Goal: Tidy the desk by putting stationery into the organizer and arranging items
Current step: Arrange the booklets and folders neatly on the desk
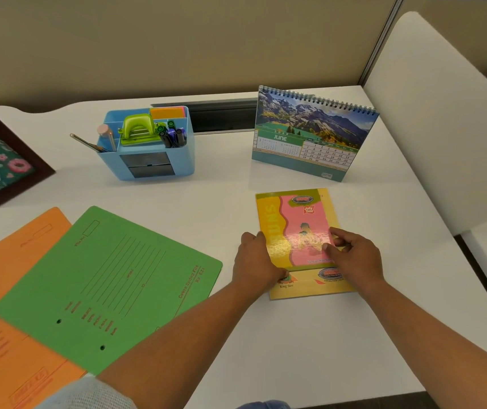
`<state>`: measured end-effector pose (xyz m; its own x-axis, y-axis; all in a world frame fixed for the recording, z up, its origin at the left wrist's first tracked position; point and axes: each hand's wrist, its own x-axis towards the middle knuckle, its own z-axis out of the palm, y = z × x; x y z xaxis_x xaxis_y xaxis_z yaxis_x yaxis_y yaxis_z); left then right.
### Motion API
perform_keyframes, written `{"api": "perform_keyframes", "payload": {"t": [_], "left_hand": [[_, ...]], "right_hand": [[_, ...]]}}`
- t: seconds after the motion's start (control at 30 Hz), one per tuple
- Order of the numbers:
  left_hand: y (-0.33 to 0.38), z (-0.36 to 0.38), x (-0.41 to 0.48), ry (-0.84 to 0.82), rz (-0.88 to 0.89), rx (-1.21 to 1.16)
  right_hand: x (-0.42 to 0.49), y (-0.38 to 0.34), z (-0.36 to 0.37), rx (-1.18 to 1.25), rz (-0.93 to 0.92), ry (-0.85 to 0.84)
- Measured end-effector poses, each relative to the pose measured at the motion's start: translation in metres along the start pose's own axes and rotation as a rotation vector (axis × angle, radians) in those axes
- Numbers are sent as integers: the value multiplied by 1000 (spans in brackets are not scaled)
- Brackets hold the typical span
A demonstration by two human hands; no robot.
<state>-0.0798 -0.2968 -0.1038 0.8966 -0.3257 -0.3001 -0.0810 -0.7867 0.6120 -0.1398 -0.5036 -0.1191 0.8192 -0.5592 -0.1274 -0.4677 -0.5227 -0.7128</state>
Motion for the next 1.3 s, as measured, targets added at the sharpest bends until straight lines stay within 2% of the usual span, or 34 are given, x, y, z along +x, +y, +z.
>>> {"api": "perform_keyframes", "payload": {"t": [0.47, 0.6, 0.73, 0.87, 1.0, 1.1, 1.3], "left_hand": [[2, -3, -5, 18, 3, -74], [2, -3, -11, 37, -52, -129], [-2, -8, -22, 114, -81, -206], [-12, -30, -46, 272, -55, -337], [-33, -62, -76, 494, -55, -447], [-55, -81, -106, 592, -121, -473], [-107, -89, -175, 723, -428, -581]], "right_hand": [[-1, 2, 2, -21, 1, -4], [0, 0, 1, -9, 25, -22], [-2, -9, -7, 13, 35, 74], [-6, -34, -16, 67, -77, 79], [-14, -78, -8, 309, -147, 9], [-26, -104, 16, 451, -196, -118], [-70, -130, 78, 389, -329, -406]]}}
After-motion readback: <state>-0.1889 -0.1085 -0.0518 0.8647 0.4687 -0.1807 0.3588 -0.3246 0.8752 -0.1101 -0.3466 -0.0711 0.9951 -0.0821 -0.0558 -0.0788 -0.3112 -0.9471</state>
